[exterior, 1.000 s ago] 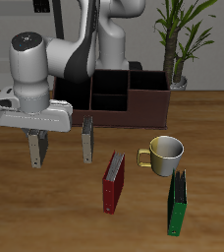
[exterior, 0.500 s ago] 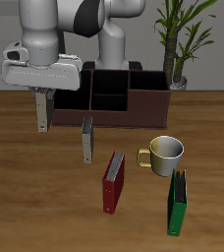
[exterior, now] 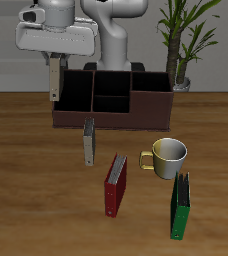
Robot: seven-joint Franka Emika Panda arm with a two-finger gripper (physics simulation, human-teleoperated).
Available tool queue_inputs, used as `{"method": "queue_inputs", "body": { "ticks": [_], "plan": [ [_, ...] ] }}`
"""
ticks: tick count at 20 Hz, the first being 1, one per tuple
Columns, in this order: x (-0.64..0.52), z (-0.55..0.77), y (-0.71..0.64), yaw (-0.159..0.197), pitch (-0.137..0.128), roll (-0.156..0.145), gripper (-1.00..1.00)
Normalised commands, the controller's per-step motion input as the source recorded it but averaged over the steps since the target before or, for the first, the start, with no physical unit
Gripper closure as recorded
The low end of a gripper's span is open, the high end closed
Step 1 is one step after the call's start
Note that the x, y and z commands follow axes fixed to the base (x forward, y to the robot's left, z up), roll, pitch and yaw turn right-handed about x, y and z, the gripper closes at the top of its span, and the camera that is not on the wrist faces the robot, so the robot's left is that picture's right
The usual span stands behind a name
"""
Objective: Place the right yellow book into the back desk caddy's back compartment
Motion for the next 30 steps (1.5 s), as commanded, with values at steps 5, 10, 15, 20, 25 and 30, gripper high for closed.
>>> {"method": "queue_inputs", "body": {
  "ticks": [5, 10, 15, 20, 25, 30],
  "plan": [
    [-0.55, 0.33, 0.32, 0.041, -0.018, -0.001, 1.00],
    [-0.38, 0.17, 0.20, 0.056, -0.007, 0.010, 1.00],
    [-0.43, 0.11, 0.25, 0.056, 0.011, -0.020, 1.00],
    [-0.43, 0.10, 0.25, 0.025, -0.017, -0.003, 1.00],
    [-0.35, 0.09, 0.15, 0.012, -0.031, -0.002, 1.00],
    [-0.37, 0.04, 0.14, 0.008, -0.021, 0.019, 1.00]
  ]
}}
